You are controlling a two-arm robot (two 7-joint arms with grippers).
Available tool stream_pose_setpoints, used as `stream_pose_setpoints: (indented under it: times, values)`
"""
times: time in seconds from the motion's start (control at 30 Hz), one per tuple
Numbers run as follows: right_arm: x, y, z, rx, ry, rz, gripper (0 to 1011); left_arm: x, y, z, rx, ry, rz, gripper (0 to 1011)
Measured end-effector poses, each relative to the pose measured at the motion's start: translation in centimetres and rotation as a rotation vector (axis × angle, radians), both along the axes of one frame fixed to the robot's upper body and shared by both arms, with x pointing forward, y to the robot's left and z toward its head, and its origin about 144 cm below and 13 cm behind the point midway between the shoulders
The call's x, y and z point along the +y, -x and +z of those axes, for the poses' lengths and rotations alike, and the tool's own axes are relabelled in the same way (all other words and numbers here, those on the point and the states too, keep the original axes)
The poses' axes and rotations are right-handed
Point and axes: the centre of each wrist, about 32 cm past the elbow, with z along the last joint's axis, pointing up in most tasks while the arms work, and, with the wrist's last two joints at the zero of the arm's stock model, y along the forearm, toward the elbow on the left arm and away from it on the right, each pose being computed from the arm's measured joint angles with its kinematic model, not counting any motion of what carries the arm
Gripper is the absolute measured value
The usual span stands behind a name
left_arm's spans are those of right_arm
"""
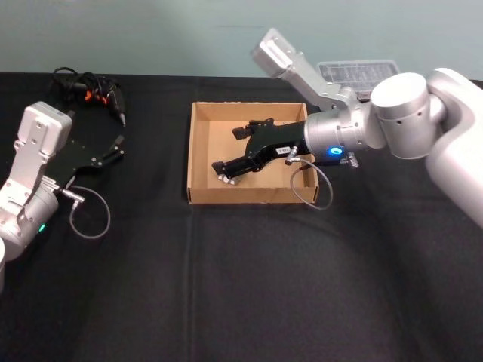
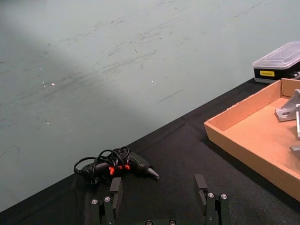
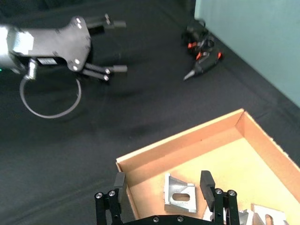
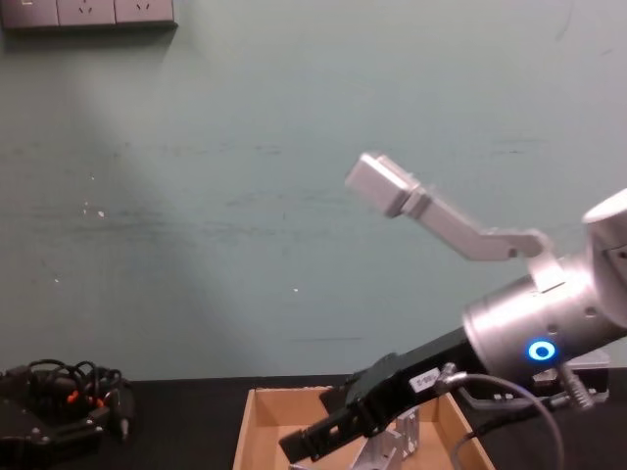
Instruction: Use one hand to pick up the angle iron from the table and place it into the box.
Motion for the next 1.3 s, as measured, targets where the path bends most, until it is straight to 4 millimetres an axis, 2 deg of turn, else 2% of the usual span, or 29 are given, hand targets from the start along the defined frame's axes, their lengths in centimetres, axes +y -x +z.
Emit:
stream_pose_setpoints:
  times: [0.13,0.37,0.63,0.9,1.3]
  values:
    - [-1.2,1.2,0.1,-0.036,-0.063,0.0,1004,0.0,0.0,0.0,0.0,0.0,0.0,1000]
    - [-4.3,4.4,-0.7,-0.105,-0.167,-0.029,1004,0.0,0.0,0.0,0.0,0.0,0.0,1000]
    - [-6.9,7.6,-3.6,-0.164,-0.215,-0.117,1004,0.0,0.0,0.0,0.0,0.0,0.0,1000]
    - [-7.0,9.3,-5.0,-0.248,-0.18,-0.209,1004,0.0,0.0,0.0,0.0,0.0,0.0,1000]
    - [-6.2,9.4,-5.5,-0.333,-0.093,-0.363,1004,0.0,0.0,0.0,0.0,0.0,0.0,1000]
